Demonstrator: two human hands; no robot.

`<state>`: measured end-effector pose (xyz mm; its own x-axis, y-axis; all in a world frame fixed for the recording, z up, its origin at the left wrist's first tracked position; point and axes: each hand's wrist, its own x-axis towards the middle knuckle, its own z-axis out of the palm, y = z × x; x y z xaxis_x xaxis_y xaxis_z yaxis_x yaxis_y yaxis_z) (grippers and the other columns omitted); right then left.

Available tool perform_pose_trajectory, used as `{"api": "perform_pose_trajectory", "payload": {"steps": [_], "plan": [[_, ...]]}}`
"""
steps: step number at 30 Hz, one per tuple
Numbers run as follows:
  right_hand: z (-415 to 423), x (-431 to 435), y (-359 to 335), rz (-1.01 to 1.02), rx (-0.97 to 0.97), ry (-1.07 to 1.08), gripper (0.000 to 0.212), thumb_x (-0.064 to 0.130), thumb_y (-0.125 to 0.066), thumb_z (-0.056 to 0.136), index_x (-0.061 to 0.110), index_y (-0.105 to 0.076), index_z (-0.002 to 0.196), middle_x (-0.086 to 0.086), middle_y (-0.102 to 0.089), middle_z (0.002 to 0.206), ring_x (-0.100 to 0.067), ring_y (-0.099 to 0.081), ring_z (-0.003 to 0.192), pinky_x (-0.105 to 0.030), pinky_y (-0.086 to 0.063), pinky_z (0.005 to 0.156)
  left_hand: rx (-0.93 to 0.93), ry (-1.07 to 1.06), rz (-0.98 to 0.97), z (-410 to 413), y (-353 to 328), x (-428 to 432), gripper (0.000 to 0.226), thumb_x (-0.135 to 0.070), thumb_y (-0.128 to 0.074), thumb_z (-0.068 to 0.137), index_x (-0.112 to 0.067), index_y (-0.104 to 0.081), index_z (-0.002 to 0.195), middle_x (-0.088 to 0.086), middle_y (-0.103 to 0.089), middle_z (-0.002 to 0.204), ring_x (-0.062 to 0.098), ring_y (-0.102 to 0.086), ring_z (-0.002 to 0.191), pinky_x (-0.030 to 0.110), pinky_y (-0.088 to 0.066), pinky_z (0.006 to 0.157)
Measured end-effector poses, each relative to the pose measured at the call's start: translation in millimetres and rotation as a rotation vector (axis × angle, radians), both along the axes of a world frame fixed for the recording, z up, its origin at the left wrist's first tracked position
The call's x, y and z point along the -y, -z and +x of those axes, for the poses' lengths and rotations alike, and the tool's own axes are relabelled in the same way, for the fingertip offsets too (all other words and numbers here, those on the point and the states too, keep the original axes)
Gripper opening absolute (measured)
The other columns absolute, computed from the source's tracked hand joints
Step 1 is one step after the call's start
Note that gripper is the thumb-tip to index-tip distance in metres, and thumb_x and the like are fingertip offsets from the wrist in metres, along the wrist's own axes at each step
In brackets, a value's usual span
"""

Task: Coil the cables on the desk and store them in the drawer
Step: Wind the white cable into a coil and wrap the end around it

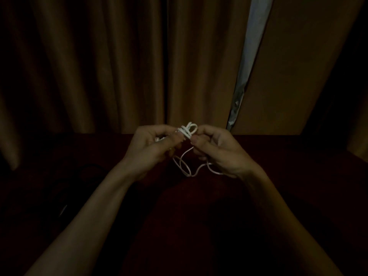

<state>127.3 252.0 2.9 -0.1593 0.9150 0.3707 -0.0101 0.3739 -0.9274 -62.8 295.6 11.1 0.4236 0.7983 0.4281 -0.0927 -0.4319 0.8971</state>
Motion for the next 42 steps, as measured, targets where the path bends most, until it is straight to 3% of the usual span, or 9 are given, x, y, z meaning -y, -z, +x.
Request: {"api": "perform_pose_trajectory", "payload": {"steps": [6, 10, 15, 21, 26, 31, 35, 38, 42], "plan": [[-1, 7, -6, 0.062, 0.058, -0.081, 0.045, 0.011, -0.058, 0.1, 0.007, -0.051, 0.144, 0.006, -0.061, 0.083, -0.002, -0.055, 0.067, -0.018, -0.044, 0.061, 0.041, 0.228, -0.241, -2, -7, 2, 0.023, -0.031, -0.072, 0.081, -0.008, -0.073, 0.082, 0.007, -0.061, 0.067, 0.009, -0.046, 0.048, 0.018, -0.029, 0.041], [6, 13, -12, 0.078, 0.09, -0.144, 0.045, -0.006, -0.063, 0.091, 0.001, -0.054, 0.135, -0.017, -0.069, 0.117, -0.018, -0.068, 0.107, -0.024, -0.053, 0.092, -0.019, 0.227, -0.214, -5, -10, 3, 0.024, -0.028, -0.064, 0.083, -0.005, -0.069, 0.077, 0.006, -0.06, 0.064, 0.007, -0.046, 0.046, 0.017, -0.03, 0.041], [1, 13, -12, 0.167, 0.199, 0.032, 0.03, 0.0, -0.075, 0.082, -0.001, -0.065, 0.11, 0.0, -0.074, 0.096, -0.011, -0.072, 0.094, -0.021, -0.054, 0.084, -0.054, 0.282, -0.241, -3, -7, 2, 0.028, -0.03, -0.065, 0.092, -0.016, -0.074, 0.07, 0.007, -0.064, 0.066, 0.013, -0.055, 0.052, 0.02, -0.037, 0.044], [-6, 10, -8, 0.09, 0.118, 0.146, 0.011, 0.005, -0.067, 0.094, 0.005, -0.065, 0.105, -0.004, -0.065, 0.079, -0.011, -0.06, 0.064, -0.023, -0.046, 0.057, -0.161, -0.051, 0.207, 0, -2, 0, 0.026, -0.025, -0.067, 0.094, -0.016, -0.064, 0.118, -0.007, -0.069, 0.095, 0.009, -0.069, 0.082, 0.022, -0.051, 0.062], [-9, 8, -8, 0.05, 0.06, 0.179, 0.034, 0.027, -0.062, 0.1, -0.006, -0.057, 0.107, -0.014, -0.057, 0.067, -0.017, -0.051, 0.051, -0.034, -0.037, 0.054, -0.256, -0.215, 0.829, 2, 3, 0, 0.047, -0.013, -0.081, 0.084, -0.005, -0.065, 0.128, 0.003, -0.065, 0.116, 0.01, -0.066, 0.103, 0.025, -0.052, 0.089], [-24, 9, -8, -0.02, 0.058, 0.197, 0.032, 0.041, -0.058, 0.096, 0.009, -0.059, 0.095, 0.0, -0.065, 0.072, -0.018, -0.054, 0.045, -0.042, -0.034, 0.054, -0.306, -0.402, 1.001, 2, 14, -5, 0.036, -0.028, -0.066, 0.097, -0.005, -0.067, 0.125, 0.006, -0.069, 0.11, 0.019, -0.069, 0.093, 0.033, -0.056, 0.075], [-19, 9, -8, -0.041, 0.112, 0.178, 0.034, 0.039, -0.058, 0.097, 0.007, -0.063, 0.108, -0.02, -0.068, 0.089, -0.026, -0.064, 0.061, -0.053, -0.05, 0.066, -0.261, -0.388, 0.908, 2, 9, -4, 0.031, -0.024, -0.069, 0.093, -0.009, -0.072, 0.12, 0.001, -0.075, 0.106, 0.01, -0.071, 0.09, 0.023, -0.055, 0.074], [-12, 10, -8, 0.011, 0.173, 0.096, 0.033, 0.02, -0.059, 0.101, 0.0, -0.057, 0.127, -0.035, -0.06, 0.109, -0.025, -0.067, 0.067, -0.045, -0.058, 0.071, -0.135, -0.307, 0.579, 2, 3, -1, 0.022, -0.017, -0.073, 0.091, -0.031, -0.073, 0.108, -0.023, -0.074, 0.092, -0.002, -0.07, 0.084, 0.016, -0.053, 0.071], [-7, 11, -12, 0.051, 0.124, 0.046, 0.051, 0.024, -0.063, 0.092, 0.014, -0.051, 0.14, -0.011, -0.064, 0.115, -0.013, -0.062, 0.059, -0.025, -0.053, 0.058, 0.026, 0.019, 0.064, 3, -4, 5, 0.019, -0.026, -0.069, 0.085, -0.016, -0.076, 0.1, -0.011, -0.066, 0.066, -0.001, -0.055, 0.057, 0.012, -0.039, 0.051]]}}
